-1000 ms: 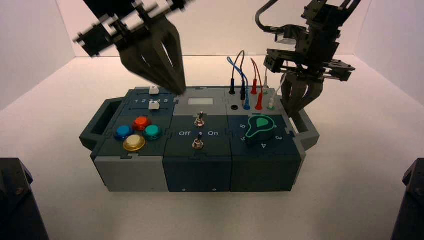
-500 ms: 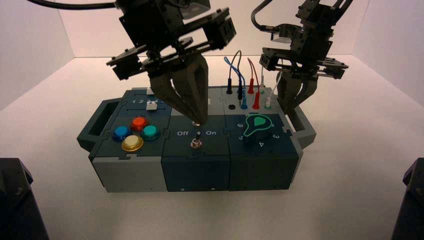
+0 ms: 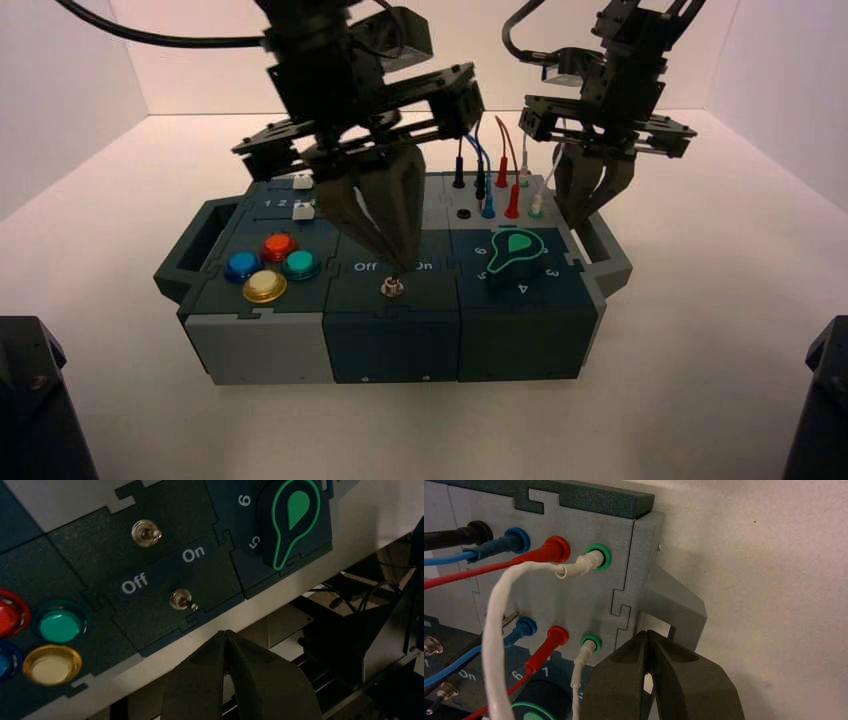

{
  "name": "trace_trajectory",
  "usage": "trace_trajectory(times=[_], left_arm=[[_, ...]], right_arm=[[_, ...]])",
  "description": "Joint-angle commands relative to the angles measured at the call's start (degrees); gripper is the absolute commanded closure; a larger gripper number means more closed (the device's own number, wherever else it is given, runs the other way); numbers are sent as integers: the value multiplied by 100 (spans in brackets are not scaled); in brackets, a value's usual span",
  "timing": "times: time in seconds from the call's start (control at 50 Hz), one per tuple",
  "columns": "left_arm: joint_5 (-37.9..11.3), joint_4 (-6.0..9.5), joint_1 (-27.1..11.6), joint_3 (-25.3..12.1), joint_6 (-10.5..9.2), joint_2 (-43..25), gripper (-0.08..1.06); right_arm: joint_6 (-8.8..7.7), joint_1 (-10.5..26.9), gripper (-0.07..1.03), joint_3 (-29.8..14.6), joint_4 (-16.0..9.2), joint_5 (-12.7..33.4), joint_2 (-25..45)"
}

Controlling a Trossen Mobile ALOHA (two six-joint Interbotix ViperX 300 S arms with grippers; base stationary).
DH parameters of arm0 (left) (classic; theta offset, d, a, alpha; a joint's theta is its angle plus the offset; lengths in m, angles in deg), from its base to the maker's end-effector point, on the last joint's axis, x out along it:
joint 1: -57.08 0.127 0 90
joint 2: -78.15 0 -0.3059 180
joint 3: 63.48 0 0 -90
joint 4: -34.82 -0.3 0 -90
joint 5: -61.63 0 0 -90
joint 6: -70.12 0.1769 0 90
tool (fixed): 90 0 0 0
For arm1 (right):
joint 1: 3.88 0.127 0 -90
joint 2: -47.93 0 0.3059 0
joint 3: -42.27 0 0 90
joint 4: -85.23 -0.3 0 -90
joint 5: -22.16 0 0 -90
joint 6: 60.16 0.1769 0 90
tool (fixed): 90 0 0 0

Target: Flip the bottom switch off with the left gripper.

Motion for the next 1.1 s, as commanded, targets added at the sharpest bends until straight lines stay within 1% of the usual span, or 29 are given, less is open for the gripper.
trace_trajectory(times=[0.02,0.18,0.5,0.74,1.1], left_arm=[[26,26,-18,-255,-35,-62,101],[26,18,-9,-360,-18,-281,101],[70,0,-18,-439,0,-615,101],[167,-18,-9,-466,9,-668,101],[211,-44,132,-439,26,-659,101]], right_arm=[[-167,97,99,-62,9,-123,237],[-185,105,99,-53,9,-123,255],[-202,97,99,-26,9,-123,237],[-202,97,99,-18,9,-123,202],[-202,97,99,-9,9,-132,185]])
